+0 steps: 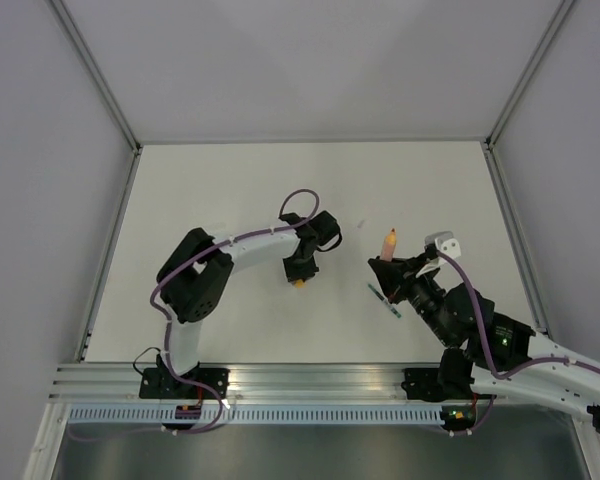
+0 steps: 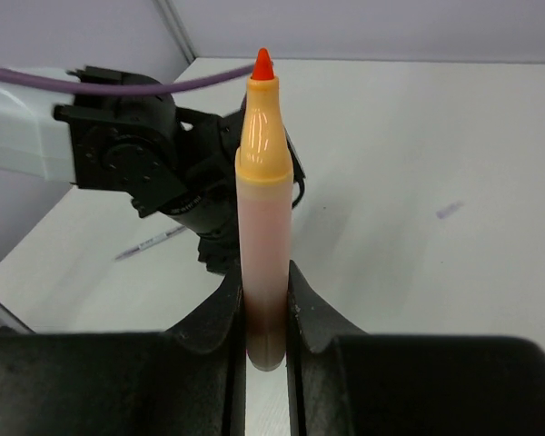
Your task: Insert the pens into the pen caps
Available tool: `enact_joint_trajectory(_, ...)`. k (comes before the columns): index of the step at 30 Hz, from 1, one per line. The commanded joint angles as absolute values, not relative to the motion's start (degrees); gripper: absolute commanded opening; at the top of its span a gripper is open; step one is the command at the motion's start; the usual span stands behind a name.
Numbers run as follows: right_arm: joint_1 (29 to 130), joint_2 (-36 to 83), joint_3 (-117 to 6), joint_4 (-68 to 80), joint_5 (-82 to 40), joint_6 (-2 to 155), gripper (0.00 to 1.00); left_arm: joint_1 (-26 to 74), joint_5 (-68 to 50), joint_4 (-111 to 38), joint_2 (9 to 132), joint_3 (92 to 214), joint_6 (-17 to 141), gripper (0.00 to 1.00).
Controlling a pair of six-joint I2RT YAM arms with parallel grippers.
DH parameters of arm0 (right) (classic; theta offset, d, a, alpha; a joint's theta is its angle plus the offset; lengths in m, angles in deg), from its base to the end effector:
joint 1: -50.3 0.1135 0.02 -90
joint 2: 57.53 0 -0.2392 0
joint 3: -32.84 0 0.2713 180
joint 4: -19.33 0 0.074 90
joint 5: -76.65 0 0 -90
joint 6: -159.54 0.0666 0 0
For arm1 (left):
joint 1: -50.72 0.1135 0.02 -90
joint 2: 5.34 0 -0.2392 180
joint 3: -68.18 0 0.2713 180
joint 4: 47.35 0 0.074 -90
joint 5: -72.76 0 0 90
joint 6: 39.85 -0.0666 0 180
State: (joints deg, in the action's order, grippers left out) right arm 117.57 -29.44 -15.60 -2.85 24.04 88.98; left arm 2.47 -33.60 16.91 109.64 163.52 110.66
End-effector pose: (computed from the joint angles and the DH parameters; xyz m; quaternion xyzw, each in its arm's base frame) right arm 0.1108 0.1598 0.3164 -0.0720 0.7124 0.2850 0.6372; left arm 0.2745 -0.2794 0.1020 -0.1131 0.9820 0.0399 0.1462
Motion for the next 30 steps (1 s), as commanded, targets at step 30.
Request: enact_joint_trajectory(30, 117.8, 3.5, -22.7, 16.6, 1.3, 89.8, 0.00, 4.5, -22.0, -15.9, 52.1, 142.8, 95.8, 0.02)
